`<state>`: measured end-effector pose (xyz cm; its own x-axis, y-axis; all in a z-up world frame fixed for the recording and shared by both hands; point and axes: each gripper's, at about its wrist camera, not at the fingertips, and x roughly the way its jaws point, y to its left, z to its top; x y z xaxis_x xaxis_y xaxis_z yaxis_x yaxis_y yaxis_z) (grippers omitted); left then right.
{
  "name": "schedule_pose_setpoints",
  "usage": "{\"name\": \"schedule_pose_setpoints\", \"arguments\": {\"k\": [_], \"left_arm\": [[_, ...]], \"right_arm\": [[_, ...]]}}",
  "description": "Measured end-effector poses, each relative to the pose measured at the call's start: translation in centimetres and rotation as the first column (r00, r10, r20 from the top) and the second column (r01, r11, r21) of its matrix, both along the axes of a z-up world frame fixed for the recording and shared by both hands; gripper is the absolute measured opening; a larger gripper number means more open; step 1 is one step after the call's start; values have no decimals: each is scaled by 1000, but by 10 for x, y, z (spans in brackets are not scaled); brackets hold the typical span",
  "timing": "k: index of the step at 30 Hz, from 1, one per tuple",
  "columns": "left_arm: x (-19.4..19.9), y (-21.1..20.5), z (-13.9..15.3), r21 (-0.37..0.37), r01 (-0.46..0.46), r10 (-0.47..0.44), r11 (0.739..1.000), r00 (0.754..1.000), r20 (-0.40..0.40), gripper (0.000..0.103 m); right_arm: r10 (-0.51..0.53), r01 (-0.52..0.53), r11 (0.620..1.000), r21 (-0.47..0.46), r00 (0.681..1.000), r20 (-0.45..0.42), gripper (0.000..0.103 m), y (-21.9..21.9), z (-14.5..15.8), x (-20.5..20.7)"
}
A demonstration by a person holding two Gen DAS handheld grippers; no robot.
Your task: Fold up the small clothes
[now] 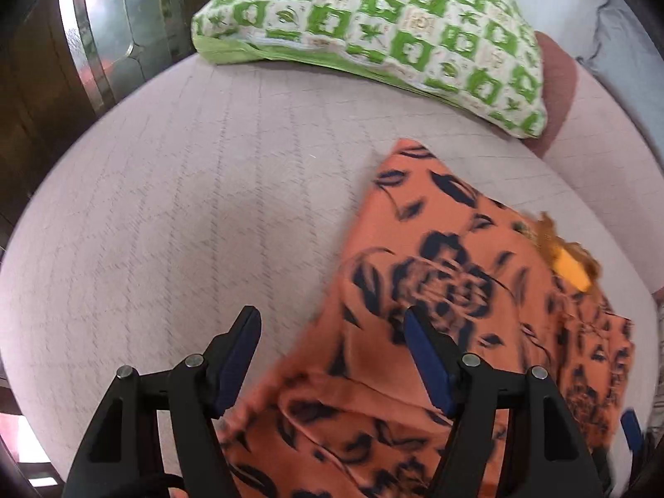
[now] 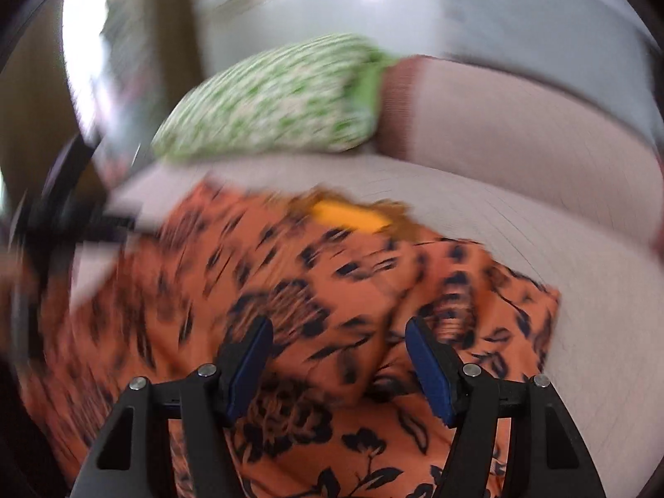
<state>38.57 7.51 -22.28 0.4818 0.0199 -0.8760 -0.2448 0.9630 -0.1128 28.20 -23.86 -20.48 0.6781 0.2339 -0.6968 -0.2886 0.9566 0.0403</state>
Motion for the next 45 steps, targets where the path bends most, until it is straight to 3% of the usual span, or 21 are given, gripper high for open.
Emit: {"name": "schedule_pose_setpoints", "arguments": {"k": [2, 5, 9, 12, 13, 14, 15, 17, 20, 24, 28, 31, 33, 37, 38, 41, 42, 45], "left_arm": [[4, 2, -2, -22, 7, -7, 1000, 1000, -2, 72], [14, -3, -14, -34, 38, -40, 999, 998, -44, 72], [11, -15, -20, -28, 71, -73, 997, 995, -74, 72], [9, -17, -19, -17, 77, -78, 997, 994, -72, 72], [9, -17, -20, -19, 77, -78, 997, 994, -72, 72], [9, -16, -20, -24, 76, -78, 997, 994, -72, 72], [14, -16, -21, -27, 75, -77, 997, 994, -73, 73], [14, -13, -22, -28, 78, -80, 997, 994, -75, 74], [16, -10, -26, -33, 81, -83, 996, 994, -74, 74], [17, -11, -25, -30, 83, -85, 996, 994, -74, 75], [17, -12, -23, -28, 82, -84, 996, 994, -75, 75], [19, -14, -23, -22, 82, -83, 996, 994, -76, 75], [19, -15, -23, -19, 76, -77, 997, 994, -79, 75], [16, -22, -15, 36, 79, -77, 996, 995, -58, 75], [14, -27, -12, 59, 87, -84, 994, 995, -46, 75], [8, -39, -2, 85, 118, -119, 989, 993, 6, 75], [6, -43, 0, 89, 129, -132, 988, 991, 22, 75], [5, -57, -1, 106, 183, -186, 977, 982, 23, 75]], "right_arm": [[74, -72, 992, -104, 997, 14, 70, 22, -8, -8], [108, -102, 978, -182, 994, 21, 72, 44, -17, -9], [43, -23, 955, -295, 997, 62, 72, 60, -29, 1], [-21, 35, 967, -253, 998, 58, 71, 55, -33, 13], [-41, 49, 973, -227, 998, 39, 65, 51, -35, 17], [-54, 57, 980, -189, 998, 24, 41, 48, -33, 20], [-65, 67, 985, -156, 998, 15, 30, 44, -31, 23], [-105, 105, 992, -64, 994, 11, 16, 27, -23, 23], [-185, 186, 979, 89, 983, -13, 11, -6, -12, 25], [-291, 310, 913, 265, 951, -107, 11, -56, -13, 25], [-423, 483, 786, 387, 876, -233, 11, -116, -27, 15], [-511, 620, 688, 377, 783, -355, 13, -150, -43, 9], [-543, 666, 638, 387, 745, -388, 17, -164, -48, 2], [-649, 713, 613, 340, 700, -300, 18, -169, -32, -9], [-656, 706, 620, 342, 706, -266, 18, -167, -25, -9], [-608, 631, 683, 368, 770, -193, 18, -151, -10, -6], [-568, 592, 716, 369, 802, -185, 18, -141, -8, -2], [-484, 529, 773, 349, 848, -214, 18, -118, -15, 10]]}}
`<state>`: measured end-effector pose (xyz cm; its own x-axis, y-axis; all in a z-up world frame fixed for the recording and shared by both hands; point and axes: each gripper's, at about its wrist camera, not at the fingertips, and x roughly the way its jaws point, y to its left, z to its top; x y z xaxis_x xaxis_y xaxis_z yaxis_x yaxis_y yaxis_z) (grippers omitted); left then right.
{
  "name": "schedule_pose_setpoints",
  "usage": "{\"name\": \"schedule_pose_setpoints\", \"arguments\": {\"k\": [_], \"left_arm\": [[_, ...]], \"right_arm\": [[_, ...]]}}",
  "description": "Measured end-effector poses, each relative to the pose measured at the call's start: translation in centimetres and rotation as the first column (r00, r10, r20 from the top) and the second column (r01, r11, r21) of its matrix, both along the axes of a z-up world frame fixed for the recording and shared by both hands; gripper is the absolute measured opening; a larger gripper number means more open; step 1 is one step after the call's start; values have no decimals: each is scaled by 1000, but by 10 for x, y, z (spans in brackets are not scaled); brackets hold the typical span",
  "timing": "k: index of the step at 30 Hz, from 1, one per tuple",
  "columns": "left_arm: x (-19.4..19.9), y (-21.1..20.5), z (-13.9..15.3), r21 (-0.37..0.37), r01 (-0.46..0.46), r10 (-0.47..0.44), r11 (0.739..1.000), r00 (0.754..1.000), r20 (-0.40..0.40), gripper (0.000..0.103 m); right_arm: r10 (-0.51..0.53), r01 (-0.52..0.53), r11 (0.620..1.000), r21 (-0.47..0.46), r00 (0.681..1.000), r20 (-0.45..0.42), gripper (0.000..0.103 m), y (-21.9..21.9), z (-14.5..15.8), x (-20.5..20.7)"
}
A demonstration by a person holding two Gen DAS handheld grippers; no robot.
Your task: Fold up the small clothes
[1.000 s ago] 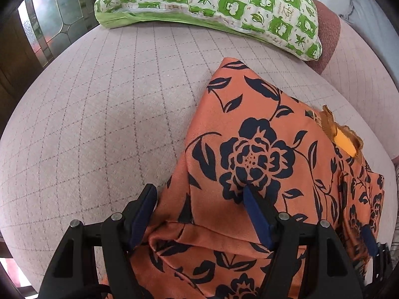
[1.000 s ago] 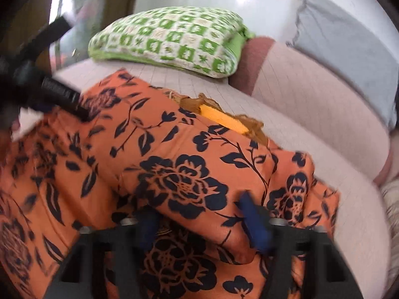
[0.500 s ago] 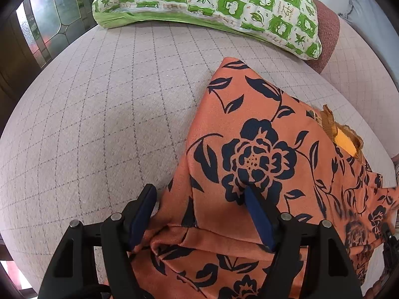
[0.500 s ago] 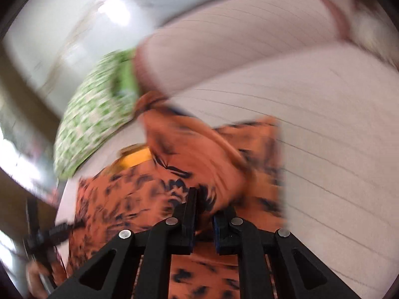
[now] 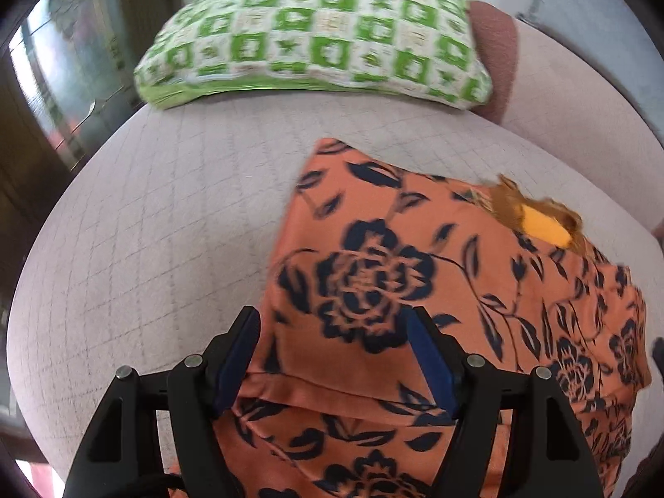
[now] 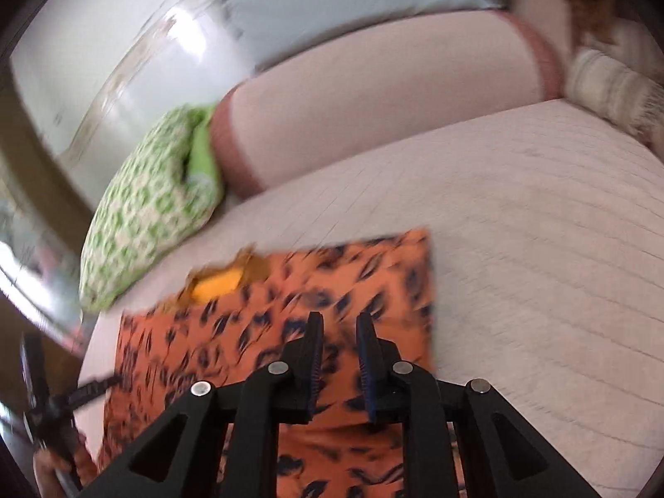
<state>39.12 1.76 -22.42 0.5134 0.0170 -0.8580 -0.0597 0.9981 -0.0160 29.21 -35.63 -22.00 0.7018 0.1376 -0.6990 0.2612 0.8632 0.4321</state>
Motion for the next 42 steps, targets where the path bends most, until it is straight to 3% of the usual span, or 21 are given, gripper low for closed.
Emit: {"name": "schedule_pose_setpoints", "arguments": {"k": [1, 3, 4, 8, 12, 14, 17, 22, 27, 29, 31, 42], "left_arm": [[1, -2, -3, 8, 4, -3, 1000, 1000, -13, 75], [6, -5, -17, 42, -1, 3, 999, 998, -60, 75], [8, -6, -20, 43, 0, 3, 999, 998, -67, 75], [3, -8, -7, 16, -1, 1, 1000, 1000, -12, 75], [-4, -21, -5, 19, 41, -41, 999, 999, -2, 75], [-6, -33, -10, 55, 63, -63, 996, 998, -14, 75], [-8, -42, -17, 114, 72, -71, 991, 997, -15, 75], [-12, -43, -13, 109, 66, -65, 992, 998, -10, 75], [-13, -44, -12, 105, 64, -63, 992, 998, -11, 75], [-10, -42, -13, 104, 62, -61, 993, 998, -12, 75], [-10, -43, -14, 102, 62, -61, 993, 998, -13, 75], [-9, -38, -24, 134, 42, -44, 990, 999, 12, 91]], "right_arm": [[33, -32, 999, 13, 999, -36, 18, 5, -7, 6], [83, -77, 996, 38, 975, -206, 19, 11, -36, 19], [77, -68, 997, 47, 971, -225, 19, 12, -45, 20], [54, -53, 999, 14, 989, -138, 19, 15, -21, 16], [111, -112, 994, -19, 993, -43, 19, 36, -8, 17], [163, -165, 986, -22, 985, -61, 19, 52, -12, 22], [199, -213, 976, -48, 960, -198, 19, 69, -38, 37], [184, -189, 981, -31, 974, -134, 19, 63, -25, 27], [137, -143, 986, -86, 988, -70, 19, 59, -10, 17], [110, -118, 990, -77, 989, -101, 19, 53, -14, 18], [93, -107, 992, -64, 976, -197, 20, 43, -30, 21], [91, -94, 996, -9, 978, -187, 20, 36, -35, 20]]}}
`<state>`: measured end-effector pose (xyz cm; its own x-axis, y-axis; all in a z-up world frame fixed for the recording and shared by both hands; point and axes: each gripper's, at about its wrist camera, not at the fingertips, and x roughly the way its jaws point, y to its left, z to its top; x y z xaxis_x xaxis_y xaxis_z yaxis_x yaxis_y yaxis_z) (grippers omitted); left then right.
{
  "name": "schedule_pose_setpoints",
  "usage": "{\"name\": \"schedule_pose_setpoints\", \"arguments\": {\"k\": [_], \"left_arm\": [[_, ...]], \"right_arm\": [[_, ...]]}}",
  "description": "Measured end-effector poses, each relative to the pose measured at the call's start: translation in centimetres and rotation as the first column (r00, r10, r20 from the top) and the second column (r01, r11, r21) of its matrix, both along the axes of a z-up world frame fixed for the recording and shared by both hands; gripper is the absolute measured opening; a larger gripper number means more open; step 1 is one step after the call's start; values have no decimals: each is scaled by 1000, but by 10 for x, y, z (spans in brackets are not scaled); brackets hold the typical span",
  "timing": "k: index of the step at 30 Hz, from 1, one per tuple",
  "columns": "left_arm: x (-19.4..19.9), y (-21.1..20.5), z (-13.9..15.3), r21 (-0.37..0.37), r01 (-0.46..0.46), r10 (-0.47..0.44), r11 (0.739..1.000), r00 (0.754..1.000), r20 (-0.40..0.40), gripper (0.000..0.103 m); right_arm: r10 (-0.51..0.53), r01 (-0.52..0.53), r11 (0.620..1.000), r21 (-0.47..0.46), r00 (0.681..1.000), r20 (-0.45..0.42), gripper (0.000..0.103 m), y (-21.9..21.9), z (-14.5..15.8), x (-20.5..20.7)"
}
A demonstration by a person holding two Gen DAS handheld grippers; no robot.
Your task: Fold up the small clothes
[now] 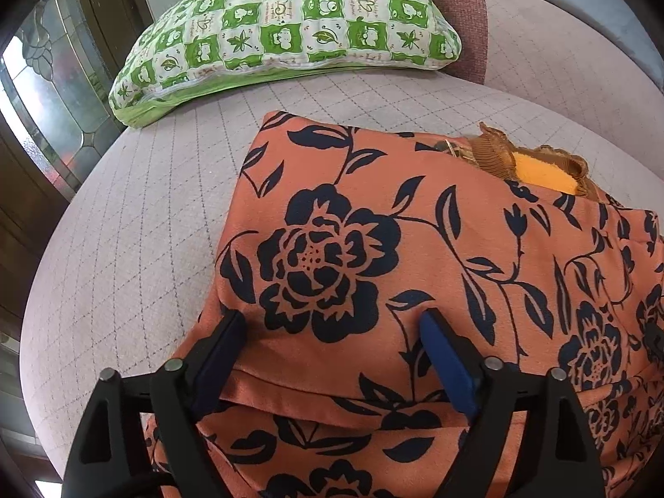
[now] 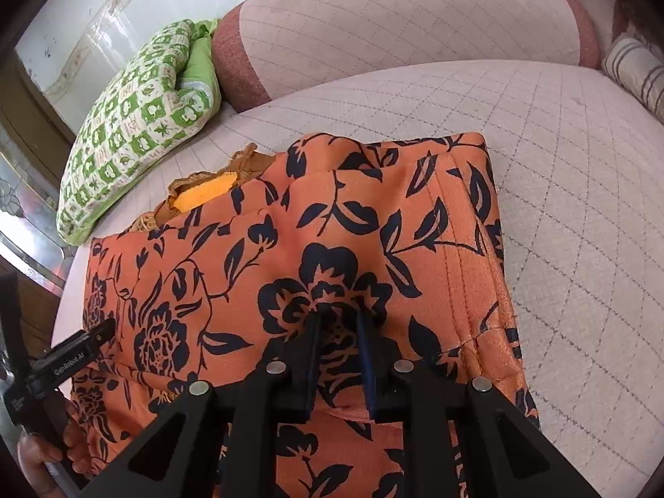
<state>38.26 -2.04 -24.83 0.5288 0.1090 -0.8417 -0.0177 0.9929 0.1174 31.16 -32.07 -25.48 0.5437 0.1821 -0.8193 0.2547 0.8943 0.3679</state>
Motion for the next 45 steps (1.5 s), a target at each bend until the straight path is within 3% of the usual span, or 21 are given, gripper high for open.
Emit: {"name": "schedule_pose_setpoints", "arguments": {"k": [3, 6, 11, 18, 24, 28, 32, 38, 41, 45], "left_arm": [[1, 3, -4, 27, -29, 28, 999, 999, 15, 103], [2, 9, -6, -18, -36, 36, 999, 999, 7, 103], [-4, 3, -7, 36, -34, 32, 999, 998, 51, 103], [-7, 4, -9, 5, -38, 37, 999, 997, 65, 103], [2, 8, 0, 9, -30, 30, 999, 1000, 8, 103], [-5, 3, 16, 19, -18, 17, 1000, 997, 79, 103], [-13, -4, 32, 19, 2, -5, 1000, 988, 152, 103], [-3, -23, -7, 19, 102, -102, 995, 995, 2, 103], [-3, -21, -3, -12, 80, -80, 997, 997, 8, 103], [-5, -21, 2, 3, 61, -61, 998, 997, 36, 103]], "right_arm": [[-4, 4, 1000, 12, 1000, 4, 21, -2, -4, -1], [-16, 15, 999, 28, 1000, 11, 21, -4, -5, -3], [-10, 10, 1000, 22, 1000, 16, 21, -3, -3, -4], [1, -1, 1000, 7, 1000, 20, 21, -1, -1, -5], [-18, 18, 1000, -1, 999, 50, 20, -3, 10, -8], [-59, 63, 998, -28, 990, 130, 20, -8, 25, -15], [-106, 109, 994, -11, 986, 128, 20, -16, 23, -16], [-113, 113, 993, 14, 994, 7, 21, -21, -2, -6], [-110, 110, 994, 1, 994, 17, 21, -21, 3, -6], [-113, 112, 994, 14, 991, 68, 21, -20, 14, -10]]}}
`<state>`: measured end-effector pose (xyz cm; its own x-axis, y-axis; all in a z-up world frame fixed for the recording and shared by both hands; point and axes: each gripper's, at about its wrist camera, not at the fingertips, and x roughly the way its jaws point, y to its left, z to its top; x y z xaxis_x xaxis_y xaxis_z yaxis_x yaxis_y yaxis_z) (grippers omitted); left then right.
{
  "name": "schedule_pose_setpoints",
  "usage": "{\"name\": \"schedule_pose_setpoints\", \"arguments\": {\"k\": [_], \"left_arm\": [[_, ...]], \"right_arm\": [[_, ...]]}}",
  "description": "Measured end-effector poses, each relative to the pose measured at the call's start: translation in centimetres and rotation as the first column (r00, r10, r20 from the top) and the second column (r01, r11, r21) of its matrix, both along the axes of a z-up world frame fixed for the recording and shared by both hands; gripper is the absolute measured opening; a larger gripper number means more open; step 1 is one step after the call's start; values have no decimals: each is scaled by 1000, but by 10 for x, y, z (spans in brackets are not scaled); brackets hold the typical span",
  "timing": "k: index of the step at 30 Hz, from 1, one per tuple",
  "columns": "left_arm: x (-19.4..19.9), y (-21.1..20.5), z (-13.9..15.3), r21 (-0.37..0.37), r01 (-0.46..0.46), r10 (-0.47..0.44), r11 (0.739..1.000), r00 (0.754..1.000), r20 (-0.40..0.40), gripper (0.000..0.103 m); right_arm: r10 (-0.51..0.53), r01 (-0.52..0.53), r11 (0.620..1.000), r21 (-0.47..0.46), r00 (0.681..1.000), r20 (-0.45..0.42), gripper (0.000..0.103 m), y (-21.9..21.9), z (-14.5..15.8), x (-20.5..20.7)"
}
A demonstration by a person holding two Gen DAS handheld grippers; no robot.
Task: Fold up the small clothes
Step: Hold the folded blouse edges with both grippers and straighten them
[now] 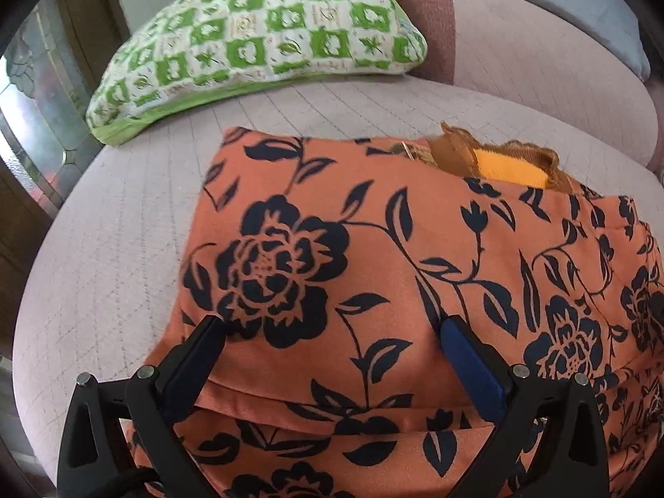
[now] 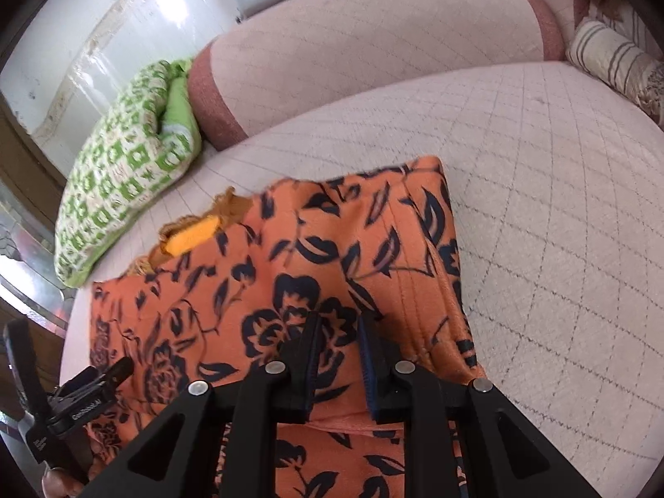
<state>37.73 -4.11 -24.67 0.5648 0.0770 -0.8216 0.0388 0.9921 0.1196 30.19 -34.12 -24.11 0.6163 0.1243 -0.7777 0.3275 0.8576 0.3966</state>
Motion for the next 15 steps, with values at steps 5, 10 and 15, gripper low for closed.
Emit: {"name": "schedule_pose_setpoints", "arguments": {"k": [5, 10, 15], "left_arm": [[-4, 1, 16, 2, -1, 1, 1000, 998, 59, 103], [-6, -1, 22, 9, 12, -13, 1000, 997, 79, 103], [-9, -6, 27, 13, 20, -21, 1000, 994, 103, 103]], "right_arm": [[22, -18, 999, -46, 996, 82, 21, 10, 15, -5], [56, -46, 995, -85, 991, 122, 21, 20, 24, -8], [73, -64, 994, -87, 991, 108, 21, 23, 23, -7]]}}
